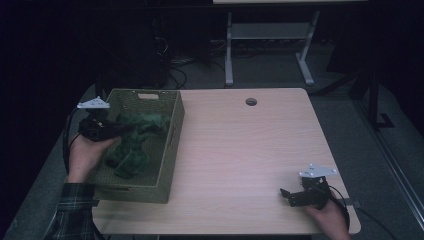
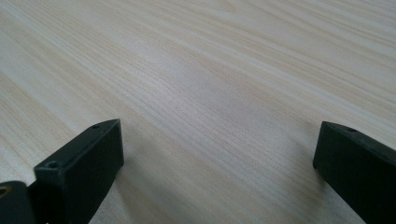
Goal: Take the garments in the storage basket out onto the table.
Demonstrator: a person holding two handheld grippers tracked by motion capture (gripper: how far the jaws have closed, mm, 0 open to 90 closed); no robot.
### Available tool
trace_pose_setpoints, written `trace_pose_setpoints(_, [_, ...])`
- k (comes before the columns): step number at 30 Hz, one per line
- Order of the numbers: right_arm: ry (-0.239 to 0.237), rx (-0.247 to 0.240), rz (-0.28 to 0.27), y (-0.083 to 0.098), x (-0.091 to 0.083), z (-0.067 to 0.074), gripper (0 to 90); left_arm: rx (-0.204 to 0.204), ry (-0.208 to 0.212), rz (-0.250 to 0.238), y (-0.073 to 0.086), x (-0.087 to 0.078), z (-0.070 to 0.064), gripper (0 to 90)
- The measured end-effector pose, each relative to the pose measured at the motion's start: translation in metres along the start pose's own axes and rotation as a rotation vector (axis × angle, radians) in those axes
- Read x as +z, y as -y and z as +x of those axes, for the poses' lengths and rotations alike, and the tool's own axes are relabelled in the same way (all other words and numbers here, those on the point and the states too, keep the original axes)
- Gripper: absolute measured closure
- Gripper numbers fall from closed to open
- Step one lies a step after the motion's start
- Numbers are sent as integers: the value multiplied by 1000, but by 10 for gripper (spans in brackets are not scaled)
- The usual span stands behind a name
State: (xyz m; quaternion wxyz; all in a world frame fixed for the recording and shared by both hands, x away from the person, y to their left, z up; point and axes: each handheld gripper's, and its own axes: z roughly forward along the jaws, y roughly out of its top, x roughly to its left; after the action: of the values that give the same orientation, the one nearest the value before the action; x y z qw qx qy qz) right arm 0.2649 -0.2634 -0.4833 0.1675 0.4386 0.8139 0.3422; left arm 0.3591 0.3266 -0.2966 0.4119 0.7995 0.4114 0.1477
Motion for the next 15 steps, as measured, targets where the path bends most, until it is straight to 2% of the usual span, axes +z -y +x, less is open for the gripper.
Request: trace_pose_setpoints(15, [0,1,0,0,0,0,14,34,26,-105,-44,-32,-9,837])
